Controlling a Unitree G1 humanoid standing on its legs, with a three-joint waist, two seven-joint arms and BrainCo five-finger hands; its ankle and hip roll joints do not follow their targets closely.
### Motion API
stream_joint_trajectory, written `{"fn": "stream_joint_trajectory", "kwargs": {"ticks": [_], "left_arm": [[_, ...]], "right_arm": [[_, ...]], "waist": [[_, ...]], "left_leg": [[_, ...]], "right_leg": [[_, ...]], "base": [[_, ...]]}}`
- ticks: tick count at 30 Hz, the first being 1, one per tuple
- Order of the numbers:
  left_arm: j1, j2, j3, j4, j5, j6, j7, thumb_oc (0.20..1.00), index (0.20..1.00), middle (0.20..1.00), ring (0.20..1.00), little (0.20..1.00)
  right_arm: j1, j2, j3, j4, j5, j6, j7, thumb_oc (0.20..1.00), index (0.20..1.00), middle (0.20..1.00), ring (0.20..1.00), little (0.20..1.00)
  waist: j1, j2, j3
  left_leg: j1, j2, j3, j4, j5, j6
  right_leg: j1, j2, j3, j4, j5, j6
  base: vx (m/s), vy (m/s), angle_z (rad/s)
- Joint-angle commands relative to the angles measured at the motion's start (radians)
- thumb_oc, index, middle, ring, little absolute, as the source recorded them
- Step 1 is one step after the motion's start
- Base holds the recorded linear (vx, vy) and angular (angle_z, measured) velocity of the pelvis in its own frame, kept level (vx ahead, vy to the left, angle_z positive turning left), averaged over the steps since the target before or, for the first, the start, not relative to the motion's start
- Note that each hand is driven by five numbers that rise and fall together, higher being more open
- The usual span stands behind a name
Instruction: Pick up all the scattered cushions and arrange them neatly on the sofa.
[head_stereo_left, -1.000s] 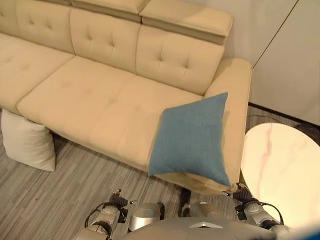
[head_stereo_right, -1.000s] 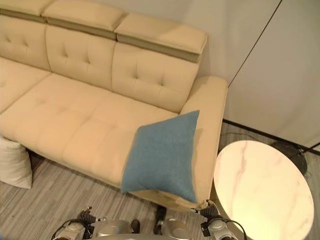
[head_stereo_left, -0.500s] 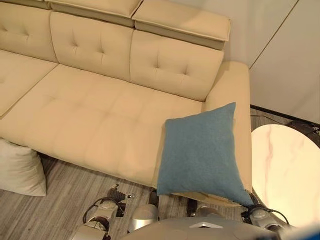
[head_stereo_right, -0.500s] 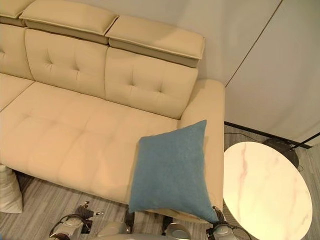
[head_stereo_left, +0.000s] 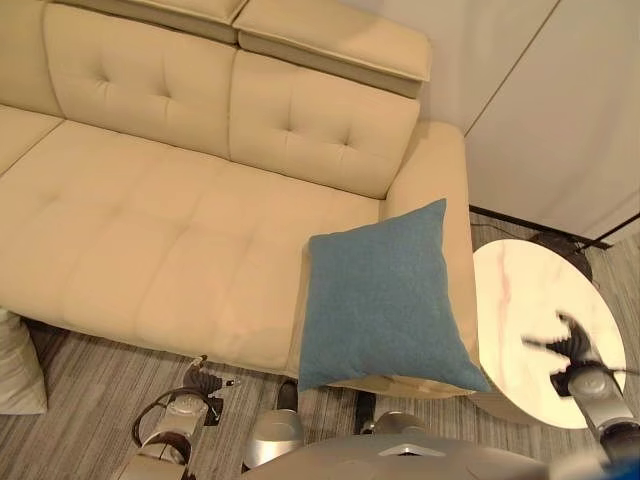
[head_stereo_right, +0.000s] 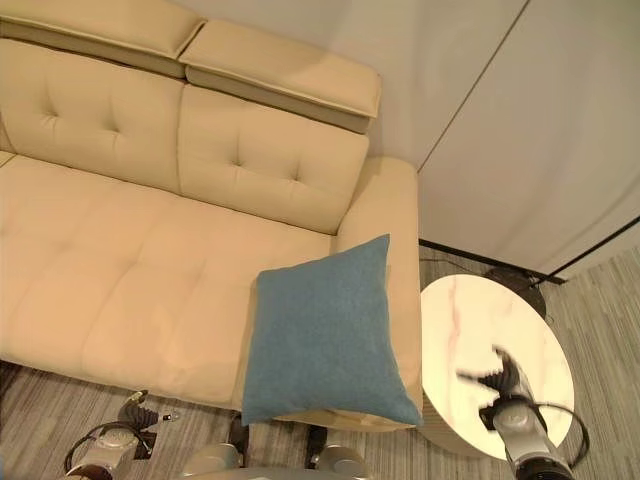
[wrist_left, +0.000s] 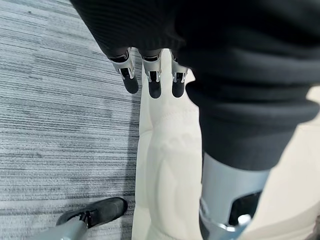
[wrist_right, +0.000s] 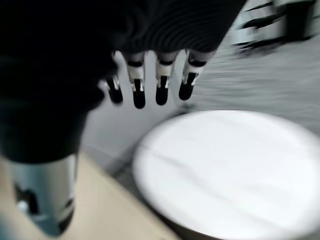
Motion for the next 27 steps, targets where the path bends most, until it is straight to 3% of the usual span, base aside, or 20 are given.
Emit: {"fn": "stream_joint_trajectory", "kwargs": {"ticks": [1,15,27], "left_arm": [[-0.041,-0.018,0.03,-0.022,-0.059,-0.043,0.032,1.0,1.0,1.0,1.0,1.0],[-0.085,-0.048,-0.025,-0.138,-0.118,-0.061,0.059,1.0,1.0,1.0,1.0,1.0],[-0.112,-0.067,-0.052,-0.176,-0.134,-0.066,0.074,1.0,1.0,1.0,1.0,1.0]], "right_arm": [[-0.084,0.015,-0.013,0.069,0.123,-0.055,-0.049,1.0,1.0,1.0,1.0,1.0],[-0.243,0.237,0.0,0.051,0.382,-0.126,-0.092,1.0,1.0,1.0,1.0,1.0],[-0.195,0.289,0.133,-0.035,0.322,-0.107,-0.038,1.0,1.0,1.0,1.0,1.0]], "waist": [[0.03,0.015,0.002],[0.077,0.033,0.054],[0.081,0.01,0.088]], "left_leg": [[0.007,0.004,-0.019,0.014,-0.097,-0.019],[-0.048,0.0,-0.05,0.014,-0.082,-0.027],[-0.075,0.011,-0.047,0.021,-0.075,-0.033]], "right_leg": [[-0.06,-0.048,-0.021,0.045,0.045,0.082],[-0.079,-0.058,-0.075,0.02,0.04,0.072],[-0.099,-0.053,-0.08,0.015,0.043,0.067]], "base": [[0.0,0.0,0.0],[-0.01,-0.003,0.1],[-0.01,-0.005,0.02]]}}
